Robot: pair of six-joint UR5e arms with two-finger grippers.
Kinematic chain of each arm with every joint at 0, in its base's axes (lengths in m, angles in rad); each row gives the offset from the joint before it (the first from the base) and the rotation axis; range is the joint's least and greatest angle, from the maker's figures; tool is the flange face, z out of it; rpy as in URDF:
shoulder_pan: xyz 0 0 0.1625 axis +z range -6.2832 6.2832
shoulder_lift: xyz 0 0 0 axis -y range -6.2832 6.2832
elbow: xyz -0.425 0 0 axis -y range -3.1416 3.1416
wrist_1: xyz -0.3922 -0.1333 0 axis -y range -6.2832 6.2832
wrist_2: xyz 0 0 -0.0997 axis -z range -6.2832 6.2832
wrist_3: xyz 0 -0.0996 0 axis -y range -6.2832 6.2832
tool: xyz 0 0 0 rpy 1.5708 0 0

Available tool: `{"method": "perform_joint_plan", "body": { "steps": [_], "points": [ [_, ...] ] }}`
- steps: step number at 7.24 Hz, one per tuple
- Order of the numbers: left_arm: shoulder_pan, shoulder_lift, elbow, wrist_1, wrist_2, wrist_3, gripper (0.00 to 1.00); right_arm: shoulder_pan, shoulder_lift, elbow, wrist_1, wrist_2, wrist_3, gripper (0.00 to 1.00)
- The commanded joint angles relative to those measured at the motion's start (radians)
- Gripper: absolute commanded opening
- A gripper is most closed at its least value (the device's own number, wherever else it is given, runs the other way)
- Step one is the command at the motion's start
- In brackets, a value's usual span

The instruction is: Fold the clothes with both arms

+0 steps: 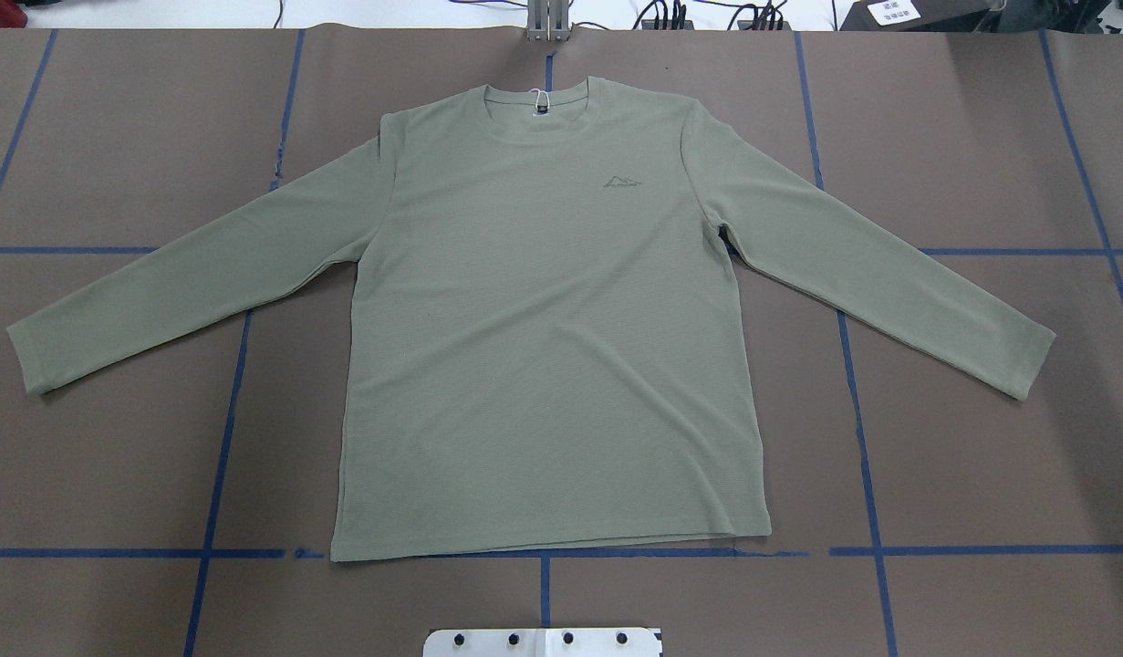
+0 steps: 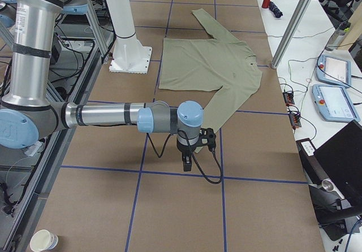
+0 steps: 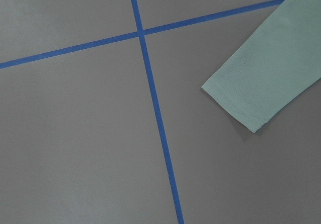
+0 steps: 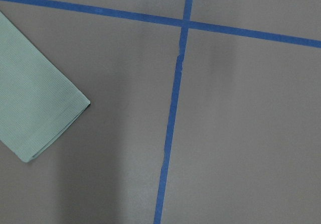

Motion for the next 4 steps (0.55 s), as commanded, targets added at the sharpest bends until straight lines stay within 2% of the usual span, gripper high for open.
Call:
{"method": "perform_joint_plan", "body": {
  "steps": [1,2,4],
  "points": [
    [0.0,-0.008,-0.027,0.001,-0.001,0.0,1.0,-0.002,0.001,-0.001,0.0,0.0,0.0,1.0],
    [0.0,-0.01,-0.024,0.0,-0.002,0.001,1.0,0.0,0.001,0.004,0.002,0.002,-0.003,1.0],
    [0.002,-0.022,-0.091,-0.007,0.001,0.006,1.0,-0.002,0.027,0.011,0.04,0.002,0.002,1.0]
  ]
}}
